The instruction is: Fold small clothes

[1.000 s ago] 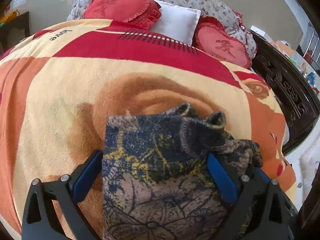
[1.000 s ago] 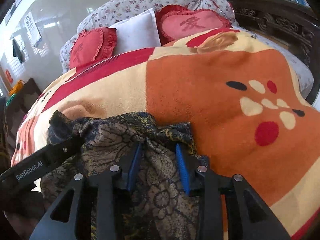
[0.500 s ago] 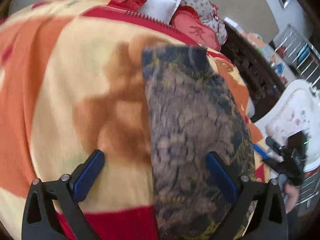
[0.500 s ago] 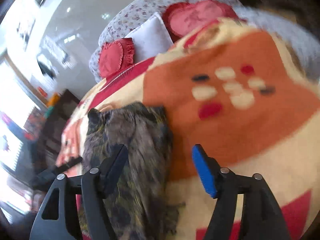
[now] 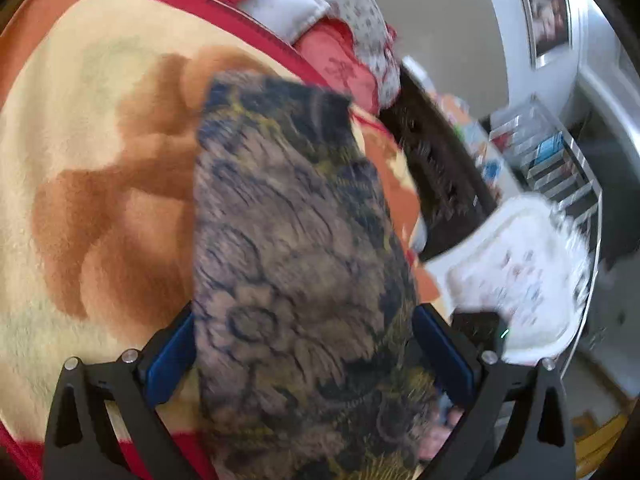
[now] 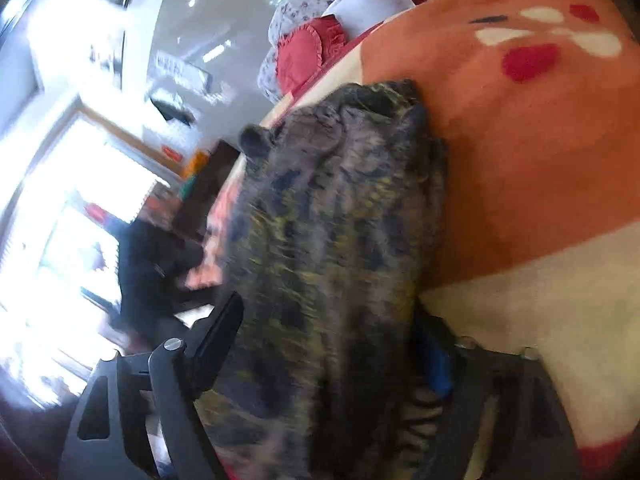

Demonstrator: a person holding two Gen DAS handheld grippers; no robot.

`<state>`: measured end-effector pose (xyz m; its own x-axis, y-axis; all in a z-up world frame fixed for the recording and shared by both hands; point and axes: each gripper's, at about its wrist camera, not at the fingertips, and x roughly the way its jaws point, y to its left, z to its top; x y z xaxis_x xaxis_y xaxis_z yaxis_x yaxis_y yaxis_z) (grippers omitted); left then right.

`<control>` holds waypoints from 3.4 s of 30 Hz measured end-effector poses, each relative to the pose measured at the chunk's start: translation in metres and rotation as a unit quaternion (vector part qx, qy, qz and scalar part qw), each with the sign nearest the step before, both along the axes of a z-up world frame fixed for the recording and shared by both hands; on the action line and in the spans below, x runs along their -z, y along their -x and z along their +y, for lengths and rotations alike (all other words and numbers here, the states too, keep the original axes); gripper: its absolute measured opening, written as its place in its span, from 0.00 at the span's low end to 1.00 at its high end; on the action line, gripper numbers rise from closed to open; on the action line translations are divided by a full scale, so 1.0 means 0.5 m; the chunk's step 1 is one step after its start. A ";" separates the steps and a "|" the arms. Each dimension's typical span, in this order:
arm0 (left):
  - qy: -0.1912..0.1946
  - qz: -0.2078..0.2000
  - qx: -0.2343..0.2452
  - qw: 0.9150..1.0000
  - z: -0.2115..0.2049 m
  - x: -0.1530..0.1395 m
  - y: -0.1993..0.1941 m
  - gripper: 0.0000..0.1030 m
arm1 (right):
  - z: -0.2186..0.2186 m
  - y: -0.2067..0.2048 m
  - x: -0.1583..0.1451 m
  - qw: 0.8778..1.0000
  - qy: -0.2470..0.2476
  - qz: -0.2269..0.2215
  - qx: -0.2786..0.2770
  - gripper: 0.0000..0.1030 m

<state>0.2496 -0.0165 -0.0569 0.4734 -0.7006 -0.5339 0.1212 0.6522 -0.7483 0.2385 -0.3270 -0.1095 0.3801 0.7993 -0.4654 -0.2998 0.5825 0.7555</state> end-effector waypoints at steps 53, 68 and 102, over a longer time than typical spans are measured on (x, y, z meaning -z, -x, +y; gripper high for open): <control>-0.253 0.015 -0.223 0.941 0.277 0.002 -0.033 0.96 | 0.539 -0.015 -0.110 0.927 0.350 -0.125 0.049 0.00; -0.276 0.015 -0.222 0.935 0.270 0.006 -0.043 1.00 | 0.566 0.005 -0.110 0.906 0.374 -0.185 0.066 0.00; -0.283 0.032 -0.214 0.935 0.263 0.003 -0.056 1.00 | 0.535 0.000 -0.116 0.937 0.301 -0.165 0.060 0.10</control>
<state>0.2776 0.1149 -0.0583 0.6003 -0.0521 -0.7981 -0.2741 0.9241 -0.2664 0.2384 -0.0593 -0.0516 0.6533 0.3729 -0.6589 -0.3652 0.9176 0.1572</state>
